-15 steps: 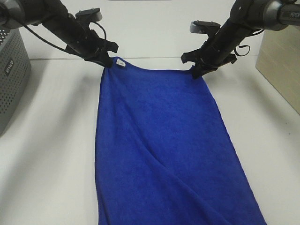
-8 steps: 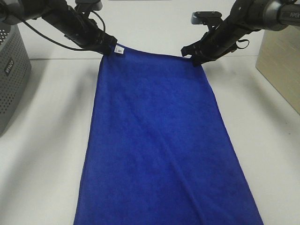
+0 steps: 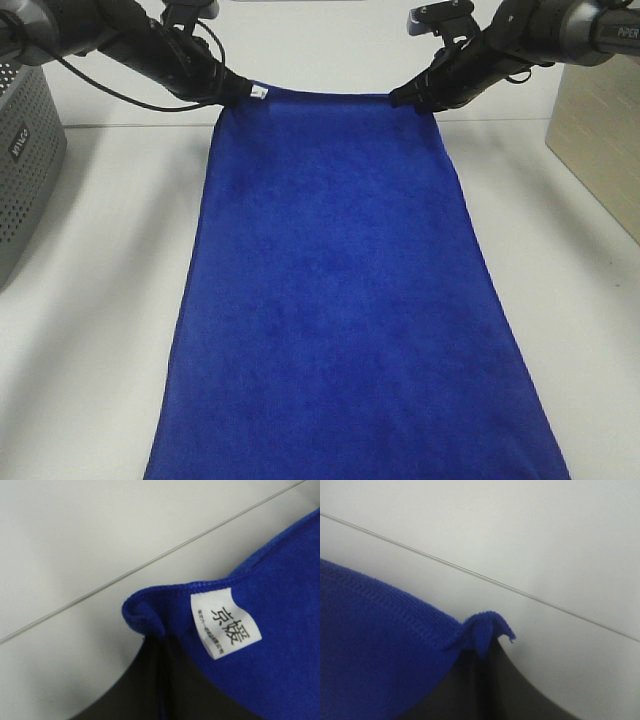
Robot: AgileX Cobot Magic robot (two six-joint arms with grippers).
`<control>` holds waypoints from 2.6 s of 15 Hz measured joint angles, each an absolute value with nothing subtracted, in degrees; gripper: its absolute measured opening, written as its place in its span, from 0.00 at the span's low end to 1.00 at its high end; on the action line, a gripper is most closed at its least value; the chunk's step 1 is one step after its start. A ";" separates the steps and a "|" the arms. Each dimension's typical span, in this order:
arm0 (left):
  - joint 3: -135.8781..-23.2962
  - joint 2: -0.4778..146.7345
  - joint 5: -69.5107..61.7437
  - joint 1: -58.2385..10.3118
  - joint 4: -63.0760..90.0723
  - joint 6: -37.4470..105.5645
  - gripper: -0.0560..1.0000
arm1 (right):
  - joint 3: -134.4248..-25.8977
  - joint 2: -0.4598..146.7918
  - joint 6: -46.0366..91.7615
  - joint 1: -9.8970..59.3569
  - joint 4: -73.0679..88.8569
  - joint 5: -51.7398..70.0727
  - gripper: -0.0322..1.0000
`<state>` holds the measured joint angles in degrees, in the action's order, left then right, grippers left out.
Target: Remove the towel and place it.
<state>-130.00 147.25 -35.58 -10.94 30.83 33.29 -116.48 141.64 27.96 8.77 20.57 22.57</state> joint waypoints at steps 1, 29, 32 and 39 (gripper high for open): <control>-130.00 148.28 -34.15 -10.94 31.63 34.32 0.06 | -116.48 141.64 27.96 8.77 19.77 21.31 0.05; -131.15 155.21 -15.18 -13.01 34.15 38.96 0.06 | -116.31 146.73 28.02 8.71 18.91 11.29 0.05; -131.15 155.21 -14.90 -13.01 34.15 39.02 0.06 | -116.31 146.73 28.02 8.71 19.02 11.29 0.05; -131.15 156.30 -13.81 -13.01 34.15 39.02 0.14 | -116.31 146.73 27.96 8.71 19.14 12.26 0.23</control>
